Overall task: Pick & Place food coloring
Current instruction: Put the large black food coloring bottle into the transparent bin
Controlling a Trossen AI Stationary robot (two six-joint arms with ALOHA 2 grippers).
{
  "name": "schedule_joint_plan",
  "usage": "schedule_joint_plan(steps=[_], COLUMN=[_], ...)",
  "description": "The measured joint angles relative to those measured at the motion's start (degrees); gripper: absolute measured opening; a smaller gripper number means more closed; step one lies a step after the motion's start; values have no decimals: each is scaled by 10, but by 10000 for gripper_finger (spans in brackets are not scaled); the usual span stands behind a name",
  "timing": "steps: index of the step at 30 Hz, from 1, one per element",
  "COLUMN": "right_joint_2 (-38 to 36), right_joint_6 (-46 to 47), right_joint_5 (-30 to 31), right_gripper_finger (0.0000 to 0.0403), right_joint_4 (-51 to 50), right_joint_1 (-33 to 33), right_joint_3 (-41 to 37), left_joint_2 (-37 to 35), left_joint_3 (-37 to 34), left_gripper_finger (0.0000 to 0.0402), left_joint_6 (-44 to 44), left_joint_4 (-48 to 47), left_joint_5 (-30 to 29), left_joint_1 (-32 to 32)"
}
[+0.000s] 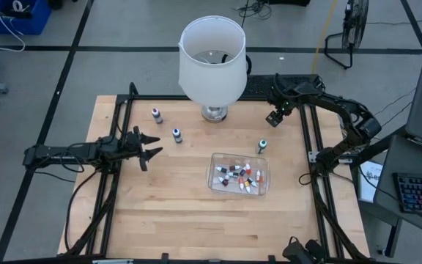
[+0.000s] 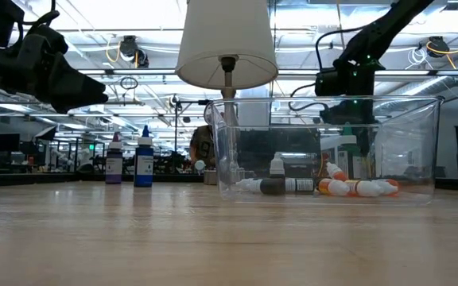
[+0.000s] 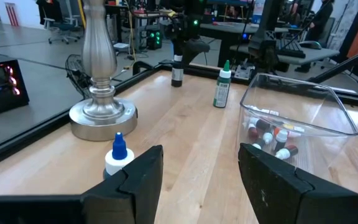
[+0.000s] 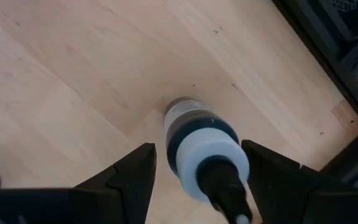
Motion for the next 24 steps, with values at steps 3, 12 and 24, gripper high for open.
schedule_joint_plan(steps=[3, 12, 24], right_joint_2=[0, 0, -91], right_joint_6=[0, -4, -3], right_joint_5=[0, -1, 46], right_gripper_finger=[224, 176, 127], right_joint_4=[25, 79, 118], right_joint_1=[-1, -1, 91], right_joint_3=[-15, -44, -29], left_joint_2=[0, 0, 0], left_joint_3=[0, 0, 0], left_gripper_finger=[212, 212, 212], left_joint_6=[0, -1, -2], left_joint_4=[0, 0, 0], left_joint_5=[0, 0, 1], left_joint_1=[0, 0, 0])
